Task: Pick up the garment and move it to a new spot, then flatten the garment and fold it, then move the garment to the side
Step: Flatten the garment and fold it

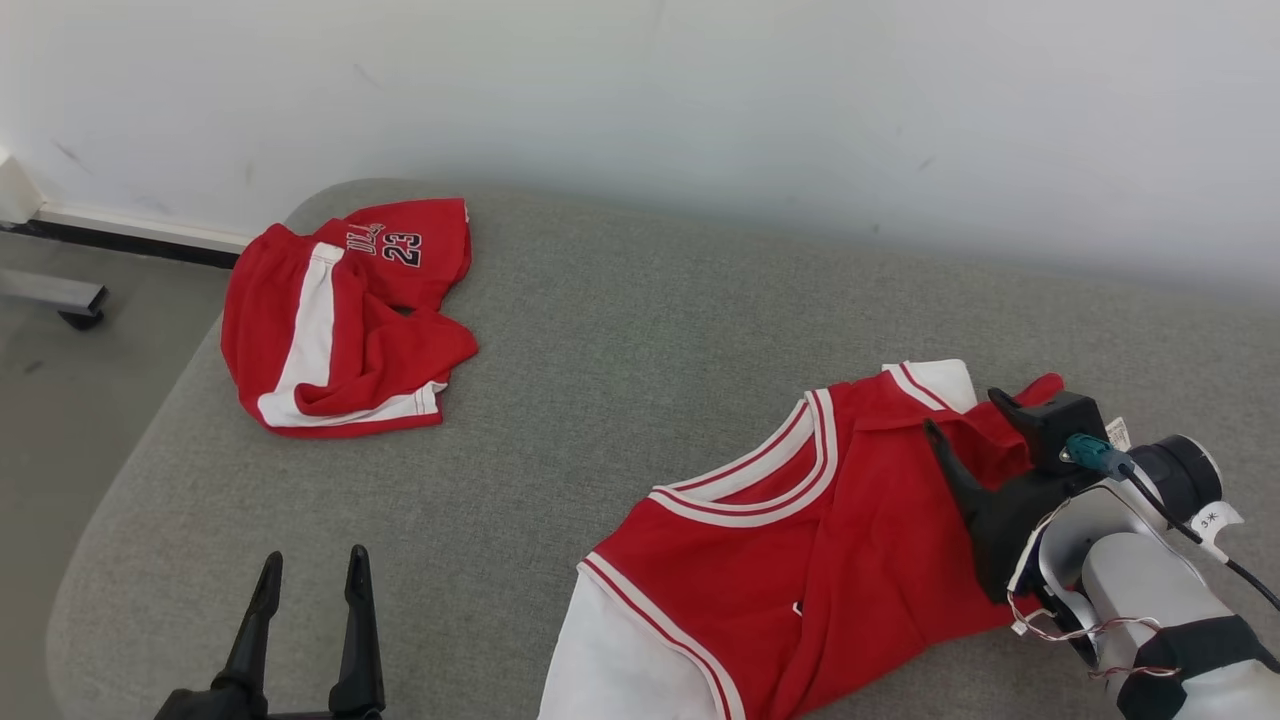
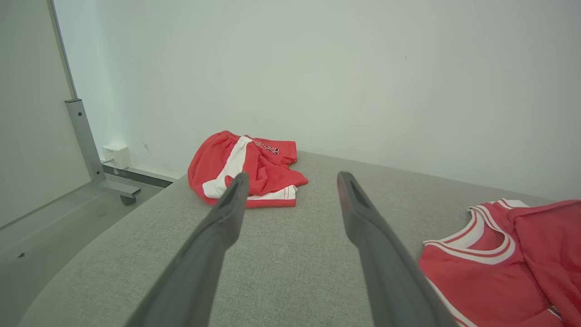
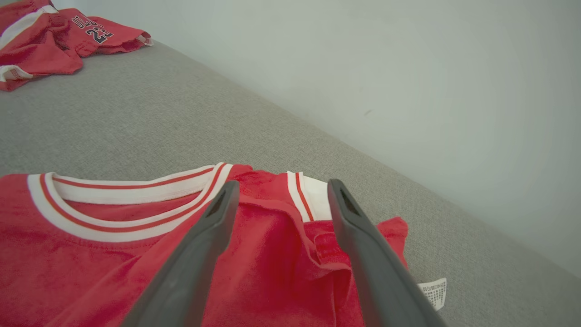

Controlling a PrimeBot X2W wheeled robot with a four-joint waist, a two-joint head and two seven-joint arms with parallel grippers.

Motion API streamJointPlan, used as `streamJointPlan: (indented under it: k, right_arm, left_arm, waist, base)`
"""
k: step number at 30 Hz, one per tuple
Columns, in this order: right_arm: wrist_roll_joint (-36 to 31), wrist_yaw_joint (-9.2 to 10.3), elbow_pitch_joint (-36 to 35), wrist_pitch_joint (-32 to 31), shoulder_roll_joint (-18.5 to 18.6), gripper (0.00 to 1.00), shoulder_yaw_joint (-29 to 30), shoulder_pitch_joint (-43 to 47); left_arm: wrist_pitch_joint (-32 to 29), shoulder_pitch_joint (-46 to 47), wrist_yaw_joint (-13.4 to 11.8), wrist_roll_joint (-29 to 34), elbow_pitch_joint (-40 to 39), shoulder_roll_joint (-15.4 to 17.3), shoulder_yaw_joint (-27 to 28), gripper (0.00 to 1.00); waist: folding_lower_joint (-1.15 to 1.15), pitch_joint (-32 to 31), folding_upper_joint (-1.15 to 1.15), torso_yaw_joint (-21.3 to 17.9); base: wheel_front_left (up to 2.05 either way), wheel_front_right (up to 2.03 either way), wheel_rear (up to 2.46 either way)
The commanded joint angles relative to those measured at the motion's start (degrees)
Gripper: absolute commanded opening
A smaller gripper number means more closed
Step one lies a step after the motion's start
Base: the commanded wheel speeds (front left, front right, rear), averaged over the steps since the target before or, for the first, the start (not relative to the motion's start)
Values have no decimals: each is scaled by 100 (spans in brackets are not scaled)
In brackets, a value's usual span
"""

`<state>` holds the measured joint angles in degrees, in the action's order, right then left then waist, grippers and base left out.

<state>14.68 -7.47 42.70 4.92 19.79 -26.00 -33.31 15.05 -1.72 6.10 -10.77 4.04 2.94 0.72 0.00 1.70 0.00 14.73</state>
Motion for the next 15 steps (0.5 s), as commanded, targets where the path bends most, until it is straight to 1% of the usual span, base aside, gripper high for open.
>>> streamJointPlan:
  k: [1,4,6,7,8,11,15]
  right_arm:
    - [21,-6,120,-47,67,100,-26,-62]
    - [50,-6,427,-174,152,100,-12,-122]
    - [92,-6,615,-262,137,100,-58,-166]
    - [140,-6,675,-267,124,43,-70,-210]
    - [184,-6,723,-272,100,0,-100,-245]
    - [274,-6,785,-110,88,0,-167,-323]
    - [387,-6,726,409,75,0,-109,-321]
  left_arm:
    - [19,45,-13,-69,-29,-7,0,100]
    - [19,36,-44,-103,-47,-8,-2,100]
    - [19,36,-49,-126,-52,-7,-11,100]
    - [19,50,-55,-134,-52,-7,-15,100]
    - [19,62,-63,-129,-53,-7,-20,100]
    - [19,65,-105,-147,-60,-8,-28,100]
    - [19,-32,-149,-144,-60,-7,-5,100]
  waist:
    - [0,87,0,112]
    - [0,129,0,150]
    - [0,161,0,159]
    - [0,173,0,161]
    - [0,184,0,155]
    - [0,193,0,100]
    - [0,101,0,-77]
  base:
    - [0,0,0]
    - [0,0,0]
    - [0,0,0]
    - [0,0,0]
    - [0,0,0]
    - [0,0,0]
    - [0,0,0]
